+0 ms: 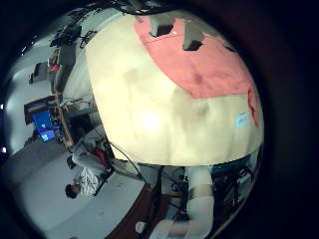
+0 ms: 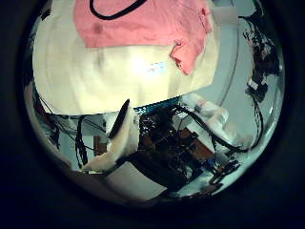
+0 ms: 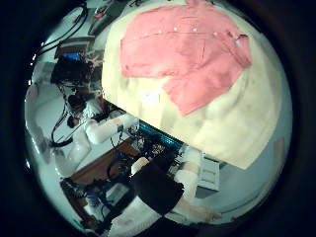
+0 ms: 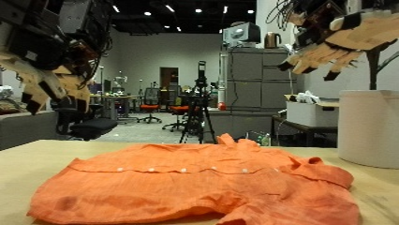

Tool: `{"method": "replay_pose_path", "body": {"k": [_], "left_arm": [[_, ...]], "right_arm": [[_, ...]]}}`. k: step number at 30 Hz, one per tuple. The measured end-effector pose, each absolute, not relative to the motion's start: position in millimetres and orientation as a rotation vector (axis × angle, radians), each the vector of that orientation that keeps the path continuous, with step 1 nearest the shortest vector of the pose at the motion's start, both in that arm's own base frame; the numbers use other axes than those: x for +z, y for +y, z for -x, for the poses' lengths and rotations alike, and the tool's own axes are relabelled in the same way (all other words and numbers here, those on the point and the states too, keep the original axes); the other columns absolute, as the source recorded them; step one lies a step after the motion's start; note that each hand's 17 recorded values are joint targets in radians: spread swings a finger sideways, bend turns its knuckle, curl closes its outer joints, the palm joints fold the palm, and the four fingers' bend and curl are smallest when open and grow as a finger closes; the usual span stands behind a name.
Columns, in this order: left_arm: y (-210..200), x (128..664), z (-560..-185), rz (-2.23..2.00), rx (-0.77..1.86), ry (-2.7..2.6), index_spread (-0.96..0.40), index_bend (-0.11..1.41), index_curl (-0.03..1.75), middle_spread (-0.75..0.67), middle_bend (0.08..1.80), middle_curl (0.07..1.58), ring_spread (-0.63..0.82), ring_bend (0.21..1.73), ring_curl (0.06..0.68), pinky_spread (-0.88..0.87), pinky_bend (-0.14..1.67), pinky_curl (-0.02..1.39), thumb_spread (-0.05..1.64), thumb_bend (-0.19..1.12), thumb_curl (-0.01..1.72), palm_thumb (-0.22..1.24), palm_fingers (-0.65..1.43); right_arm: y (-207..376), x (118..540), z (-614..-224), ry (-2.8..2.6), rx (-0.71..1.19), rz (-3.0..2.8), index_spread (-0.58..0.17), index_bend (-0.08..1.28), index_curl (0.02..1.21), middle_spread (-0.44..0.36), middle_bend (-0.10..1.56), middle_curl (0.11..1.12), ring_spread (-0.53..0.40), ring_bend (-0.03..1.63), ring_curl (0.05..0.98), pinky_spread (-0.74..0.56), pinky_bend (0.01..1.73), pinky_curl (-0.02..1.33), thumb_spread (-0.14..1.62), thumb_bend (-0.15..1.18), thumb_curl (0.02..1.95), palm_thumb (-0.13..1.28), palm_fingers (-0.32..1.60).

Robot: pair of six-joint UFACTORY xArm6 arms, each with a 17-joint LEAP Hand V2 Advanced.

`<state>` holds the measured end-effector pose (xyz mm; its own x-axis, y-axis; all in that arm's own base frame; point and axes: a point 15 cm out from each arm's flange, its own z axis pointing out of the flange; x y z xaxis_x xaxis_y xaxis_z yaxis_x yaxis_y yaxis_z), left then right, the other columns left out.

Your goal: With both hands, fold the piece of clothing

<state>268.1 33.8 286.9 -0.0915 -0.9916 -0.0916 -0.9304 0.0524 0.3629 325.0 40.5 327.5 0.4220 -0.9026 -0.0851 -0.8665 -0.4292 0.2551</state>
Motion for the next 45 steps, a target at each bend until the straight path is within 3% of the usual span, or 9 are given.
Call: {"method": "replay_pose_path", "body": {"k": [13,18,24,27,33,39,45], "left_arm": [[24,268,-267,-1.937,-0.458,-2.127,0.16,0.16,0.28,0.34,0.18,0.30,0.51,0.48,0.236,0.46,0.32,0.33,1.21,-0.02,0.28,0.46,-0.01],[48,253,-267,-1.869,-0.493,-2.160,0.15,0.16,0.28,0.31,0.18,0.30,0.50,0.48,0.235,0.45,0.32,0.33,1.20,-0.02,0.28,0.46,-0.01],[71,221,-261,-1.907,-0.487,-2.131,0.01,0.18,0.29,0.34,0.14,0.25,0.48,0.50,0.240,0.39,0.41,0.35,1.17,-0.03,0.28,0.42,-0.05],[75,200,-269,-1.908,-0.458,-2.204,-0.01,0.18,0.30,0.33,0.14,0.23,0.48,0.49,0.236,0.40,0.42,0.35,1.14,-0.03,0.27,0.39,-0.06],[72,162,-273,-1.862,-0.449,-2.325,-0.02,0.14,0.28,0.24,0.19,0.25,0.38,0.52,0.245,0.25,0.47,0.36,1.08,-0.03,0.28,0.36,0.01],[70,148,-289,-1.856,-0.441,-2.391,-0.01,0.14,0.27,0.14,0.21,0.29,0.33,0.54,0.250,0.21,0.47,0.35,1.05,-0.03,0.28,0.36,0.01],[66,143,-301,-1.897,-0.445,-2.404,0.01,0.15,0.26,0.13,0.25,0.31,0.30,0.54,0.244,0.20,0.47,0.34,1.04,-0.02,0.29,0.37,0.04]], "right_arm": [[44,323,-326,-1.546,-0.354,-2.488,-0.374,0.17,0.32,0.022,0.19,0.31,0.182,0.21,0.252,0.27,0.23,0.32,1.27,-0.02,0.21,0.18,0.16],[48,310,-327,-1.531,-0.396,-2.458,-0.369,0.17,0.31,0.029,0.19,0.32,0.178,0.22,0.257,0.27,0.23,0.32,1.27,-0.01,0.21,0.18,0.17],[70,307,-319,-1.496,-0.440,-2.449,-0.355,0.17,0.31,0.038,0.19,0.32,0.178,0.24,0.262,0.27,0.22,0.32,1.30,-0.01,0.20,0.21,0.19],[75,304,-321,-1.496,-0.451,-2.443,-0.353,0.17,0.30,0.040,0.19,0.32,0.178,0.24,0.263,0.27,0.22,0.32,1.31,-0.01,0.20,0.21,0.19],[81,290,-323,-1.485,-0.519,-2.418,-0.335,0.16,0.30,0.048,0.21,0.33,0.179,0.25,0.264,0.27,0.20,0.32,1.34,-0.01,0.20,0.22,0.20],[80,278,-323,-1.472,-0.553,-2.390,-0.332,0.17,0.30,0.050,0.21,0.34,0.178,0.24,0.264,0.27,0.19,0.31,1.35,-0.01,0.19,0.22,0.20],[78,273,-321,-1.462,-0.570,-2.380,-0.331,0.17,0.30,0.050,0.20,0.34,0.179,0.23,0.262,0.27,0.19,0.31,1.37,-0.01,0.19,0.22,0.19]]}}
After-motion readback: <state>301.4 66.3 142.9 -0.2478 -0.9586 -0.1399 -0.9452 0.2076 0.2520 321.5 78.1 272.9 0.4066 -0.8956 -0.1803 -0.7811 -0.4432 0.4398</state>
